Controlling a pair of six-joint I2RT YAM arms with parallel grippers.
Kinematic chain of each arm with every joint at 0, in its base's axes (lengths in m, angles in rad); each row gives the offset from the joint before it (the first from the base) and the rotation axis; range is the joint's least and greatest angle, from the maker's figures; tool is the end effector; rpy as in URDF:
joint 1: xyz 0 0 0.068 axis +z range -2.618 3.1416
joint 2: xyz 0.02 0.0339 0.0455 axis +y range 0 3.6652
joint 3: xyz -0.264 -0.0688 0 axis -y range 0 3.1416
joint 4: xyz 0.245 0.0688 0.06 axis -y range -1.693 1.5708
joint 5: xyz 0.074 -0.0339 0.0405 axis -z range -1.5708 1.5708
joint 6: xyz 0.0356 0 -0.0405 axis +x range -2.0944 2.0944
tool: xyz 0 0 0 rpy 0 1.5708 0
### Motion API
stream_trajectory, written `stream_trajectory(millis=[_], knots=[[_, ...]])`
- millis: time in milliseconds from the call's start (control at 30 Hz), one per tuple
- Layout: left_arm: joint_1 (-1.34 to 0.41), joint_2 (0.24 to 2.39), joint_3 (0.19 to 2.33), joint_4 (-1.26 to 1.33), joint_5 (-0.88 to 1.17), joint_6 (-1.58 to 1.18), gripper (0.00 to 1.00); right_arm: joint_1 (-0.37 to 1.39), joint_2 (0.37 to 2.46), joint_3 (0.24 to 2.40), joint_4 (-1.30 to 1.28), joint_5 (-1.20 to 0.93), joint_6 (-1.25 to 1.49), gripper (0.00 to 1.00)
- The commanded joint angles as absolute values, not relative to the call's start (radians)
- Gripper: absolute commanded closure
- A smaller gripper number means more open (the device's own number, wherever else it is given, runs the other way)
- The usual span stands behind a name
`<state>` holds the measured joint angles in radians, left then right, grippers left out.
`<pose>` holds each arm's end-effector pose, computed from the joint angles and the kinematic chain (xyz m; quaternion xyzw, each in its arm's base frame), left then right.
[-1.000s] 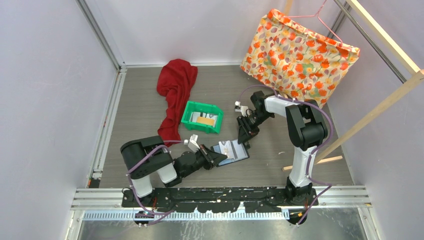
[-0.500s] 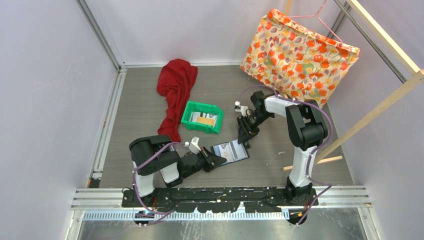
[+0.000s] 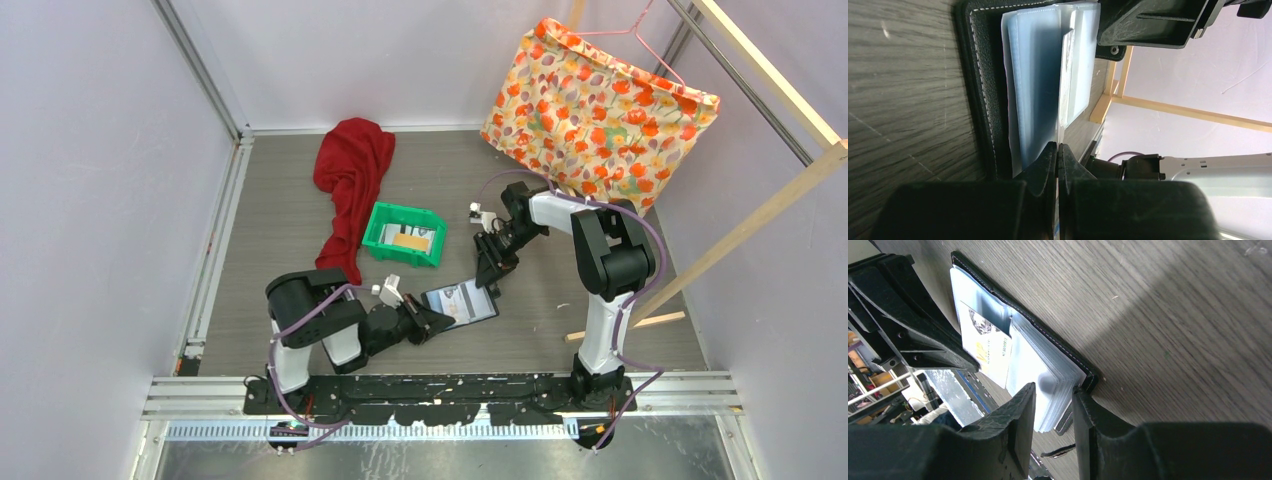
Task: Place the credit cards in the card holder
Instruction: Insert the credit card into the card holder.
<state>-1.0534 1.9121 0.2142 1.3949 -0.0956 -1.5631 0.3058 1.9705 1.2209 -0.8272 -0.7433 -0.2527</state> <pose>0.1223 -0.2080 0.0790 -0.2303 0.7717 -0.5613 0.1907 0.3192 0.1260 0.1335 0.2558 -0.8959 -0.3629 0.0124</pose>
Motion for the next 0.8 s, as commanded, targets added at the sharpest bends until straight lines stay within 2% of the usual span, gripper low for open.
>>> stream_trajectory(millis=[0, 767], knots=[[-1.038, 1.937, 0.239, 1.431, -0.1, -1.571, 1.0, 0.314, 1.965, 1.249, -0.835, -0.749, -0.262, 0.62], [-1.011, 1.991, 0.346, 1.375, -0.038, -1.547, 1.0, 0.317, 1.972, 1.251, -0.835, -0.751, -0.262, 0.63]])
